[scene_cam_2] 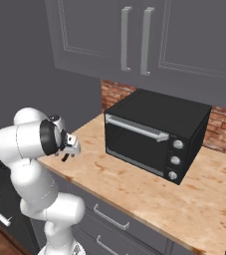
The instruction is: Retrieve the butter from the fridge and place it on a plate on the dining table. Then retrieve the butter knife by the fridge and place it near the plate.
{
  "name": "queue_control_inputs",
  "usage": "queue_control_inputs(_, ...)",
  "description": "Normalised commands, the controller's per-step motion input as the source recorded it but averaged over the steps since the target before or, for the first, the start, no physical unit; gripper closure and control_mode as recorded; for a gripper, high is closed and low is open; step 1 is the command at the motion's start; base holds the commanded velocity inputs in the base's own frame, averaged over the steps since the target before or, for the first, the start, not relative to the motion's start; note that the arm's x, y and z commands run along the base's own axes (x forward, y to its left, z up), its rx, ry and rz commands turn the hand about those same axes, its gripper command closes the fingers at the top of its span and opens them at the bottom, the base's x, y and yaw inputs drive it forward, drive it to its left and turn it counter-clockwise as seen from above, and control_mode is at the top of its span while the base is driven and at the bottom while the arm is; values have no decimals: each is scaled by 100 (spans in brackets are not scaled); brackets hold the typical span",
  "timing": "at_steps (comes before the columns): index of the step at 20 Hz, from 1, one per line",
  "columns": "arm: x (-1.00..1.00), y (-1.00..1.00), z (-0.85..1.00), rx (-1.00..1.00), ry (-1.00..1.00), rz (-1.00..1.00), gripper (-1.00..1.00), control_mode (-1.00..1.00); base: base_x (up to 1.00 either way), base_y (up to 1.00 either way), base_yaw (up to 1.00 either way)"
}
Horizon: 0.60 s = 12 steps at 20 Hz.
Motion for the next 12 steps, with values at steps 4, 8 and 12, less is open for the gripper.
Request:
queue_control_inputs(4, 0, 0, -31, 0, 0, 0, -100, -100, 0, 0, 0)
queue_control_inputs(8, 0, 0, -43, 0, 0, 0, -100, -100, 0, 0, 0)
queue_control_inputs(12, 0, 0, -21, 1, 0, 0, -100, -100, 0, 0, 0)
